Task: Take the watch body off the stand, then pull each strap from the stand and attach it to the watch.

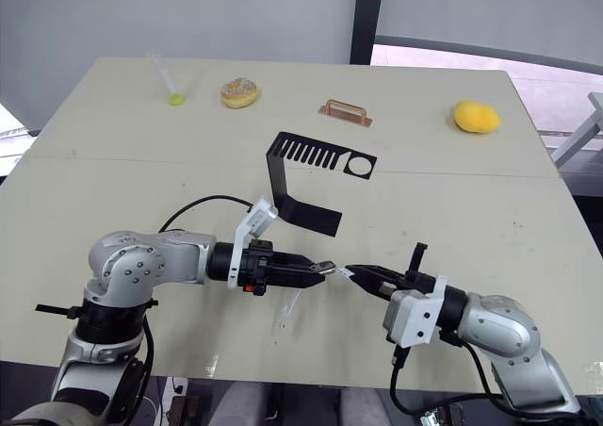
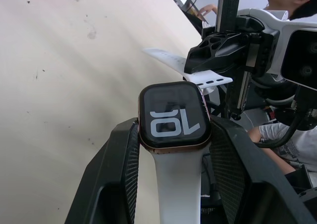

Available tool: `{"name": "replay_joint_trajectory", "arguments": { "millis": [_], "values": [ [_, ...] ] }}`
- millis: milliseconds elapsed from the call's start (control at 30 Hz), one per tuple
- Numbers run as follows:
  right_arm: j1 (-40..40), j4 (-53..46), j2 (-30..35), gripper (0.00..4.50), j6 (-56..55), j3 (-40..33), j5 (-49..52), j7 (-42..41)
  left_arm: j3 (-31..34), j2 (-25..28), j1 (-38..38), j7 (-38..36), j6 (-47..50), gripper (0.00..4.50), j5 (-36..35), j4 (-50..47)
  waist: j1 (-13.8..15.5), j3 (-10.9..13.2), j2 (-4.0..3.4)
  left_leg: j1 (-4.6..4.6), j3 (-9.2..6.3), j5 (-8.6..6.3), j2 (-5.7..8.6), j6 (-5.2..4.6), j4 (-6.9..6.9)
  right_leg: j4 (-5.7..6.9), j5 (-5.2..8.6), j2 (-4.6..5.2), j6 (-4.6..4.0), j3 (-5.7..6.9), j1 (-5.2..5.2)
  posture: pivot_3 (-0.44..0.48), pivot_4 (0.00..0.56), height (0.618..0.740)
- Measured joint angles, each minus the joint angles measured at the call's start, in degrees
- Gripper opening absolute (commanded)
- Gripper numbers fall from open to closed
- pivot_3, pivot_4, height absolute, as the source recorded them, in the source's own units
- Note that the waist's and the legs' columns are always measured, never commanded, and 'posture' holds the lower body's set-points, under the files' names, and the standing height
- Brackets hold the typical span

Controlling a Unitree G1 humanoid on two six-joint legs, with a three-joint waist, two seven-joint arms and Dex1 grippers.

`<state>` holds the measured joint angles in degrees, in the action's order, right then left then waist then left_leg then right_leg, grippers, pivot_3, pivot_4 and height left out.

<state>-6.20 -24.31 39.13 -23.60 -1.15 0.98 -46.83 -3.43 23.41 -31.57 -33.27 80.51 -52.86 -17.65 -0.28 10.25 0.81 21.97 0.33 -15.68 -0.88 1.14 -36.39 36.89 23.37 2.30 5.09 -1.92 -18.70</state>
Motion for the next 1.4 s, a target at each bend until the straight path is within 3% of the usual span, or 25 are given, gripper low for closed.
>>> {"name": "replay_joint_trajectory", "arguments": {
  "millis": [1400],
  "values": [
    [2.0, -1.5, 0.0, 0.00, 4.5, 1.0, -0.6, 0.0, 0.9, -0.6, 0.1, 0.9, 0.7, 1.58, 0.1, 0.0, 0.0, 0.0, 0.00, 0.00, 0.00, 0.00, 0.00, 0.00, -0.02, 0.01, 0.00, 0.00, 0.00, 0.01, 0.00, 0.000, 0.150, 0.740]
  ]
}}
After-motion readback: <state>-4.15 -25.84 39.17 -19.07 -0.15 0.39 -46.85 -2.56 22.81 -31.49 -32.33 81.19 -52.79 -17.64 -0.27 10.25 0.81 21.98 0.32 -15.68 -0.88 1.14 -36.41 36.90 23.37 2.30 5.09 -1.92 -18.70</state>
